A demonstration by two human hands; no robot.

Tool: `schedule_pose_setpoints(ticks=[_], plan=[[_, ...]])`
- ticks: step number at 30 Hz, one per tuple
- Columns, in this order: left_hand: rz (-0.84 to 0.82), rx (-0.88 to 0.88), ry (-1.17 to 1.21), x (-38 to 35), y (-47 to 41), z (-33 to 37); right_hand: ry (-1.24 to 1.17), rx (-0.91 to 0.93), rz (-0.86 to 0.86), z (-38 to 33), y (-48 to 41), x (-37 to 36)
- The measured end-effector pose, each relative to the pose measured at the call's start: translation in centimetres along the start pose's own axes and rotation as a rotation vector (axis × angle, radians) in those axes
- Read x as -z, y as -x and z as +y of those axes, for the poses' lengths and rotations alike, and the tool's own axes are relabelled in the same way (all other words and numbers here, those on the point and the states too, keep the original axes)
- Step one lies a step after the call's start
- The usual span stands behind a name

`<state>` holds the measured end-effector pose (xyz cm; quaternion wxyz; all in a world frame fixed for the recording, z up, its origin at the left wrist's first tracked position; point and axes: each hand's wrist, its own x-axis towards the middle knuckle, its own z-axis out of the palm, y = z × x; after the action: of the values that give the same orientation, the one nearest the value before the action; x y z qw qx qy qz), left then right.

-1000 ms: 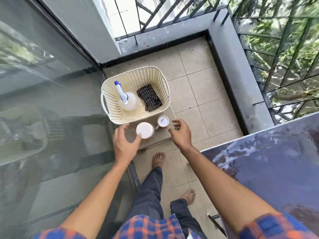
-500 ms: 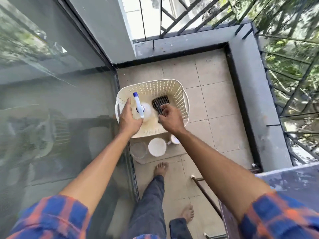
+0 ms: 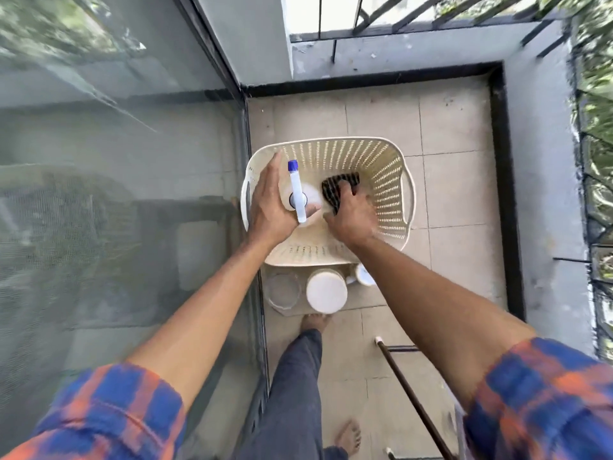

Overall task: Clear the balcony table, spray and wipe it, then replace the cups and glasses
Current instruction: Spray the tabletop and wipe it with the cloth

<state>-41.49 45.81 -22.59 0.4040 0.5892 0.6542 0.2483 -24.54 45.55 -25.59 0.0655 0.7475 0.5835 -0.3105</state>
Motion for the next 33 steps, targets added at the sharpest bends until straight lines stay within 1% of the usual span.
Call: schedule_pose_setpoints(ticks=[2, 4, 7, 11, 13, 15, 16, 20, 23, 26, 28, 30, 33], plan=[[-0.012, -0.135, -0.017, -0.3, -0.4, 0.4, 0.032, 0.025, 0.03, 0.2, -0.3, -0.3], [0.002, -0.207, -0.044, -0.8, -0.5, 0.9, 0.09, 0.066, 0.081, 0.3, -0.4, -0.5], [0.037, -0.17, -0.001, -1.2, -0.3, 1.0, 0.126, 0.085, 0.104, 0.2, -0.9, -0.3], [0.052, -0.166, 0.07, -0.6, -0.3, 1.6, 0.063, 0.074, 0.1, 0.0, -1.6, 1.0], [0.11, -0.156, 0.118, -0.2, -0.1, 2.4, -0.046, 0.004, 0.07, 0.0, -1.7, 1.8], [0.178, -0.142, 0.158, 0.4, 0.2, 3.6, -0.219, -0.102, 0.051, -0.1, -1.2, 3.2], [0.2, -0.141, 0.172, 0.9, 0.3, 4.3, -0.305, -0.125, 0.055, -0.1, -0.8, 3.8], [0.265, -0.203, 0.176, 2.9, 0.6, 7.5, -0.63, -0.074, 0.096, -0.5, 2.3, 7.5], [0.251, -0.256, 0.213, 3.9, 1.2, 10.1, -0.838, -0.048, 0.14, 0.3, 6.2, 10.3], [0.203, -0.291, 0.268, 4.5, 1.9, 13.3, -1.064, -0.058, 0.214, 2.9, 11.3, 12.9], [0.171, -0.339, 0.315, 4.6, 2.7, 15.8, -1.156, -0.115, 0.288, 5.5, 15.0, 14.3], [0.111, -0.372, 0.338, 4.1, 4.2, 18.4, -1.202, -0.214, 0.4, 9.0, 19.2, 15.0], [0.002, -0.365, 0.294, 2.4, 7.0, 21.3, -1.243, -0.34, 0.589, 14.7, 26.1, 15.2]])
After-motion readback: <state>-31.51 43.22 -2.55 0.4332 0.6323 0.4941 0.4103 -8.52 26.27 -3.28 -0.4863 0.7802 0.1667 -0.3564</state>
